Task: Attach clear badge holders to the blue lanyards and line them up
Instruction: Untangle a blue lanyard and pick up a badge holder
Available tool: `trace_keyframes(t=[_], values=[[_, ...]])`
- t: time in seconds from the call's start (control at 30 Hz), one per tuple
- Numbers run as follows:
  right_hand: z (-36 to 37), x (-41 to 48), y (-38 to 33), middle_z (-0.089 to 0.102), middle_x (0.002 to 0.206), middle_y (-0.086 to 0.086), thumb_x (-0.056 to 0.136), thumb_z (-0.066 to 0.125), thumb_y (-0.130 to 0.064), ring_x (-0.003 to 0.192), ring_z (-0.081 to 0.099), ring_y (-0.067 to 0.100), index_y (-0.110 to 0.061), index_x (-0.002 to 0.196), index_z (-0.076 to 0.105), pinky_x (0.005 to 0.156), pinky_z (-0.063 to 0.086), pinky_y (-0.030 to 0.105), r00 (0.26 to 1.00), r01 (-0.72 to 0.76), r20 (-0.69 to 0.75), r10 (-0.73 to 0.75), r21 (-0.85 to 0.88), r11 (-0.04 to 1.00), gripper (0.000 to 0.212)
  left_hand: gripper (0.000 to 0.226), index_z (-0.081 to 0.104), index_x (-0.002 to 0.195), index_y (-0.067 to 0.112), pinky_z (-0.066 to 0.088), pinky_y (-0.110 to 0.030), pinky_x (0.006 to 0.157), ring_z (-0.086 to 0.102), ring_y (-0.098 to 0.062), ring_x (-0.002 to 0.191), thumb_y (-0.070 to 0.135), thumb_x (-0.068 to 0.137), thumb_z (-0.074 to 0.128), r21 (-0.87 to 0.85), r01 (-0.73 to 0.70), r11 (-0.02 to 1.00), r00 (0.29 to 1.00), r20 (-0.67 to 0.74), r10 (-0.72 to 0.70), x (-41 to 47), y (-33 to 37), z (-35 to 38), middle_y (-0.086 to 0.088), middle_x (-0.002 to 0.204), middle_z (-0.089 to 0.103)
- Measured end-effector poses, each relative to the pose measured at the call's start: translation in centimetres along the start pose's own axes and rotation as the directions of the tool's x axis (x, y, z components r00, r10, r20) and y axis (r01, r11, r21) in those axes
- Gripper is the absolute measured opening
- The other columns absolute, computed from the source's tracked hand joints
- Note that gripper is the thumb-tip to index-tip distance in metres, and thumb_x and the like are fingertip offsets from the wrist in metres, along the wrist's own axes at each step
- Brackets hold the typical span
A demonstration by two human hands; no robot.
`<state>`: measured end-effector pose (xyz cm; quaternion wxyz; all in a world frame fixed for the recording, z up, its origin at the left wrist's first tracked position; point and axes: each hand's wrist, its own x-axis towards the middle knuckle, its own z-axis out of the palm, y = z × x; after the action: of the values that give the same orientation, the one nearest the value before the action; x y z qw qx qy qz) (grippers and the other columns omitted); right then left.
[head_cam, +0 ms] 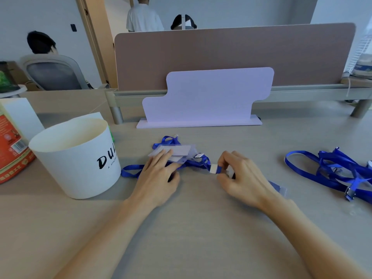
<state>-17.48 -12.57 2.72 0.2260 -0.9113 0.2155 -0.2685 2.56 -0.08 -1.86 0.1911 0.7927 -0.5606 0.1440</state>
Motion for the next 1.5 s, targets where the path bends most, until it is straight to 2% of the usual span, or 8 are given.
trace_keyframes(t=[0.13, 0.4, 0.57, 0.73, 0.9, 1.17, 1.3, 1.5], values=[[-1.0, -0.1, -0.2, 0.054, 0.073, -0.003, 0.071, 0.047, -0.017, 0.065, 0.047, 0.008, -0.021, 0.076, 0.052, 0.056, 0.032, 0.022, 0.993, 0.044, -0.113, -0.032, 0.107, 0.993, 0.008, 0.016, 0.064, 0.081, 0.016, 0.032, -0.018, 0.104, 0.048, -0.009, 0.124, 0.027, 0.083, 0.052, -0.154, -0.17, 0.973, 0.962, -0.242, 0.129, -0.3, 1.2, -1.4, 0.005, 0.122, 0.064], [-1.3, 0.0, -1.1, 0.062, 0.077, -0.002, 0.083, 0.053, -0.02, 0.08, 0.059, 0.012, -0.021, 0.08, 0.056, 0.063, 0.044, 0.017, 0.991, 0.053, -0.132, -0.01, 0.328, 0.943, 0.004, 0.044, 0.054, 0.126, 0.029, 0.043, -0.028, 0.094, 0.053, -0.009, 0.113, 0.054, 0.091, 0.046, -0.286, -0.174, 0.942, 0.98, 0.044, 0.195, 2.1, 5.2, -0.8, 0.013, 0.122, 0.062], [-3.0, 1.9, -2.2, 0.073, 0.087, 0.009, 0.091, 0.055, -0.01, 0.086, 0.069, 0.026, -0.004, 0.087, 0.055, 0.076, 0.052, 0.037, 0.997, -0.05, -0.009, 0.072, 0.634, 0.772, 0.007, 0.019, 0.064, 0.102, 0.033, 0.051, -0.035, 0.074, 0.06, -0.013, 0.094, 0.041, 0.094, 0.049, -0.318, 0.042, 0.947, 0.992, 0.123, -0.002, 5.2, 5.4, -1.3, 0.011, 0.097, 0.068], [-6.3, 4.0, -3.5, 0.069, 0.087, -0.012, 0.088, 0.056, -0.014, 0.09, 0.063, 0.023, -0.007, 0.086, 0.056, 0.081, 0.04, 0.032, 0.999, -0.027, -0.017, 0.049, 0.639, 0.768, 0.008, 0.016, 0.062, 0.089, 0.024, 0.048, -0.036, 0.064, 0.061, -0.021, 0.077, 0.035, 0.093, 0.052, -0.212, 0.135, 0.968, 0.99, -0.005, -0.139, 7.0, 3.8, -4.1, 0.007, 0.084, 0.065], [-8.6, 4.4, -3.3, 0.073, 0.098, 0.01, 0.087, 0.054, -0.003, 0.111, 0.065, 0.023, -0.011, 0.08, 0.057, 0.088, 0.044, 0.033, 0.988, 0.03, -0.122, 0.09, 0.737, 0.675, 0.011, 0.012, 0.05, 0.09, 0.019, 0.035, -0.032, 0.054, 0.055, -0.022, 0.071, 0.025, 0.088, 0.06, -0.091, 0.206, 0.974, 0.972, -0.096, -0.215, 6.9, 1.2, -5.3, 0.008, 0.082, 0.055], [-11.3, 2.6, -3.6, 0.071, 0.108, 0.02, 0.073, 0.048, -0.006, 0.09, 0.064, 0.026, -0.015, 0.068, 0.048, 0.069, 0.033, 0.032, 0.957, 0.092, -0.222, 0.185, 0.842, 0.532, 0.01, 0.04, 0.052, 0.115, 0.03, 0.05, -0.041, 0.086, 0.052, -0.019, 0.113, 0.015, 0.079, 0.059, -0.14, 0.268, 0.953, 0.91, 0.362, -0.203, 4.6, -1.0, -2.5, 0.005, 0.122, 0.059], [-11.0, 1.7, -4.2, 0.074, 0.106, 0.011, 0.067, 0.042, -0.007, 0.081, 0.062, 0.019, -0.014, 0.067, 0.031, 0.065, 0.03, 0.03, 0.977, 0.068, -0.162, 0.142, 0.858, 0.509, 0.012, 0.064, 0.041, 0.139, 0.032, 0.034, -0.045, 0.109, 0.035, -0.02, 0.135, 0.027, 0.077, 0.059, -0.356, 0.255, 0.899, 0.935, 0.328, -0.135, 4.7, 2.4, -3.1, 0.006, 0.142, 0.044], [-9.4, 0.4, -4.7, 0.06, 0.057, -0.005, 0.068, 0.035, -0.005, 0.105, 0.058, 0.047, -0.009, 0.066, 0.025, 0.064, 0.013, 0.042, 0.992, 0.041, -0.103, 0.072, 0.81, 0.585, 0.011, 0.035, 0.055, 0.125, 0.033, 0.041, -0.028, 0.084, 0.051, -0.015, 0.098, 0.031, 0.09, 0.056, -0.551, 0.193, 0.812, 0.957, 0.289, -0.032, 6.0, 7.3, -2.2, 0.01, 0.109, 0.057]])
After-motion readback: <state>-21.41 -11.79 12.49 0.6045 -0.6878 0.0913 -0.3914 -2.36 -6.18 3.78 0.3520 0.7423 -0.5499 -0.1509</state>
